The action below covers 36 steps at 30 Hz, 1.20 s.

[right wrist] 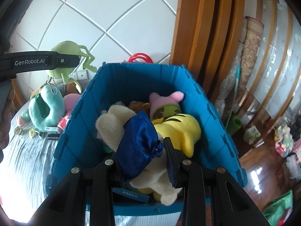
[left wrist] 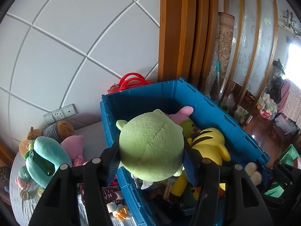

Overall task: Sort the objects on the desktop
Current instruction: 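Carry both toys over the blue crate and open both tools to drop them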

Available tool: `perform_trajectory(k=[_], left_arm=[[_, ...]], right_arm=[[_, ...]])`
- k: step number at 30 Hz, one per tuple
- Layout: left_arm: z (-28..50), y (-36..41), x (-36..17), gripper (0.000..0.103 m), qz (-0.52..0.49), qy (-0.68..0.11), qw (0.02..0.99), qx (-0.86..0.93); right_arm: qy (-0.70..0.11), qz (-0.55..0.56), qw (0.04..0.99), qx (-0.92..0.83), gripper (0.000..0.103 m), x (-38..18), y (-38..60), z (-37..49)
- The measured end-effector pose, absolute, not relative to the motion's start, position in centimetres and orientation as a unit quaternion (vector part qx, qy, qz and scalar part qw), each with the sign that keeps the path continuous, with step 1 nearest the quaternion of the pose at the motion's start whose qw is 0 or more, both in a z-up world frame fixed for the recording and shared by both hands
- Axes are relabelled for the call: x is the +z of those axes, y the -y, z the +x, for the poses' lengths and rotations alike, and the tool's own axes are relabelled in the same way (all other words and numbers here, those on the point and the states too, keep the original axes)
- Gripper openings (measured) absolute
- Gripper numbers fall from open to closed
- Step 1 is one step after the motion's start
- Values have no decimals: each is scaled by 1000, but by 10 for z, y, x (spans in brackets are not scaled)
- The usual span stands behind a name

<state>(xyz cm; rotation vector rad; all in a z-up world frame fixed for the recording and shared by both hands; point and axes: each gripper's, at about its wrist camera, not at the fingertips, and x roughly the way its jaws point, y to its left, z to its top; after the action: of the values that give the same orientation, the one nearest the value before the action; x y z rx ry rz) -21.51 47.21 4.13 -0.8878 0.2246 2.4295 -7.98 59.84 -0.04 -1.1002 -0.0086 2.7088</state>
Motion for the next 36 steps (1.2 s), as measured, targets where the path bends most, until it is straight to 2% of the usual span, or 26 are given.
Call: perform_trajectory(k=[2, 3, 4, 5, 6, 36], left_arm=[[-216, -475, 41, 63, -329, -77, 270, 901], [-217, -477, 41, 66, -330, -74, 271, 901], [-217, -479, 41, 82, -332, -72, 271, 901], [-216, -481, 41, 101, -329, -72, 270, 902], [-216, -482, 42, 103, -324, -73, 268, 904], [-199, -460, 44, 103, -311, -70, 252, 914]], right_arm=[[3, -373, 112, 921, 34, 0, -602, -79], [2, -373, 114, 921, 40, 0, -604, -79], [3, -371, 118, 921, 46, 0, -606, -79], [5, -369, 123, 921, 62, 1, -608, -78], [5, -366, 126, 922, 74, 2, -609, -78], [14, -366, 123, 922, 77, 4, -607, -71]])
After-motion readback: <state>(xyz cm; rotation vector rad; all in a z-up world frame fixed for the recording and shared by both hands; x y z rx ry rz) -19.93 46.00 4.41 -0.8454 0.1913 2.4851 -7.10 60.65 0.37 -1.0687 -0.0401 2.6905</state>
